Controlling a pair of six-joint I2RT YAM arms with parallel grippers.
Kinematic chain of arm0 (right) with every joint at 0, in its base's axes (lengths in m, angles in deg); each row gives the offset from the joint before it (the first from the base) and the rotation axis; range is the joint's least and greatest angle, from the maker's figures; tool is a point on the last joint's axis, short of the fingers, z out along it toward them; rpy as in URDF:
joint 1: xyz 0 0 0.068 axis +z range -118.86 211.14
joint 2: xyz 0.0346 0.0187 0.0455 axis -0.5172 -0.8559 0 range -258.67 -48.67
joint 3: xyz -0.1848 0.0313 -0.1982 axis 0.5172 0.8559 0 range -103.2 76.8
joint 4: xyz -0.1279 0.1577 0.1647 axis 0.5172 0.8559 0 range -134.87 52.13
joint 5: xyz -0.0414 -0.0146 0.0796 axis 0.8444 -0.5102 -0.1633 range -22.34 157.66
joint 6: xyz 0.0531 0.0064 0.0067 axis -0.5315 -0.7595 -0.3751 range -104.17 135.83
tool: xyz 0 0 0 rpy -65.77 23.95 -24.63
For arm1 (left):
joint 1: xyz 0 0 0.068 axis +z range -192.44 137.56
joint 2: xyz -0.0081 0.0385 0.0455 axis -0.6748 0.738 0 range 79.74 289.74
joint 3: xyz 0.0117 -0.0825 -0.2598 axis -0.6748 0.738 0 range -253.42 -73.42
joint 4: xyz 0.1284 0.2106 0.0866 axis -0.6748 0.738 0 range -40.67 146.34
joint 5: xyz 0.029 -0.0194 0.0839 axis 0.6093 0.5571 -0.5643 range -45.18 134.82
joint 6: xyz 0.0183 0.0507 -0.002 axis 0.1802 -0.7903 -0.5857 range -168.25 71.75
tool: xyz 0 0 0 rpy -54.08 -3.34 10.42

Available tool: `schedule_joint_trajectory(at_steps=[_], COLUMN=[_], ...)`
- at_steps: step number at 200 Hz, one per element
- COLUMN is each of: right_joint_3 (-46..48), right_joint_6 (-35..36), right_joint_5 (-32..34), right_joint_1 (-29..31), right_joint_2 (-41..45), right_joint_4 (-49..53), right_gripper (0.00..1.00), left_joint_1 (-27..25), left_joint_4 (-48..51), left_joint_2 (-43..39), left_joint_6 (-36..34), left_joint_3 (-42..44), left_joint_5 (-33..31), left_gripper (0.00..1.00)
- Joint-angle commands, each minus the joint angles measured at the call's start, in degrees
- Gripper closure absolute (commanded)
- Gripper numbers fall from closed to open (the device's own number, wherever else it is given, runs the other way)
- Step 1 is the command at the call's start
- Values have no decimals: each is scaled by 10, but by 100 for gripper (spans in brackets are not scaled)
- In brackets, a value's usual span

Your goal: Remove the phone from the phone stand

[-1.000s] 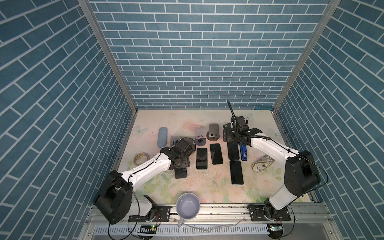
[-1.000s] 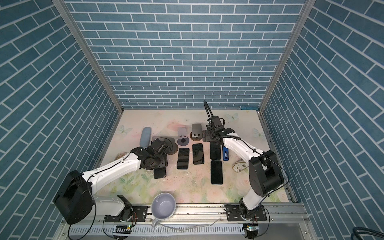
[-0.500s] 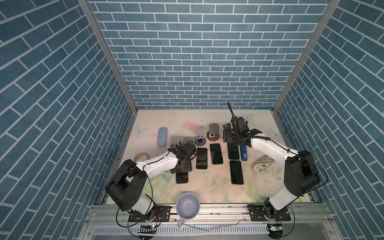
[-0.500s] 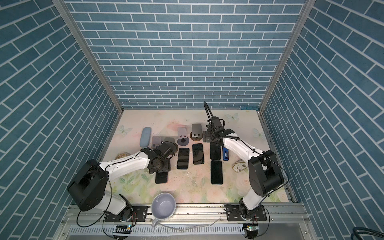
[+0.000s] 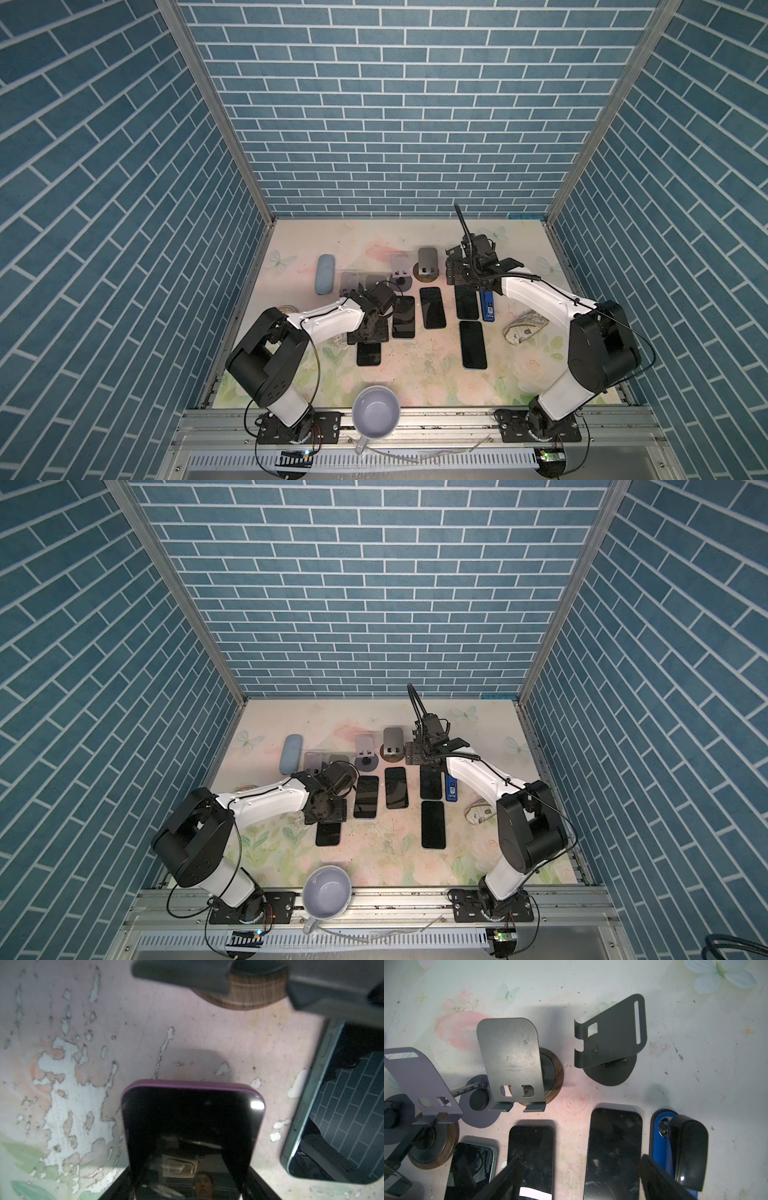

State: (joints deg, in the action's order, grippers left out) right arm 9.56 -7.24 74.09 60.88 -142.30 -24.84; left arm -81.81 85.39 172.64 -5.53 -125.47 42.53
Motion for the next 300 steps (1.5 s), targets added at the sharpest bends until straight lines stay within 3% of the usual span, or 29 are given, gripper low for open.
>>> schedule_joint_trajectory(at_steps=[1,114,166,300], right_joint_3=[20,33,36,38], right_joint_6=[8,13,18,19], right_joint_5=[7,11,15,18], right_joint_1=[2,1,1,1], right_joint_2=[13,18,19,20], right_joint_4=[-5,-13,-12,-9], right_gripper=[12,12,12,12], left_joint_1=[-3,-3,-3,-3], left_joint_4=[-1,-4,0,4], left_joint_2=[13,39,41,37], left_joint_6=[-10,-11,-13,-17], left_joint_3=[-18,-23,-25,-31], left_joint_5=[7,21,23,21], left_gripper=[41,38,27,15])
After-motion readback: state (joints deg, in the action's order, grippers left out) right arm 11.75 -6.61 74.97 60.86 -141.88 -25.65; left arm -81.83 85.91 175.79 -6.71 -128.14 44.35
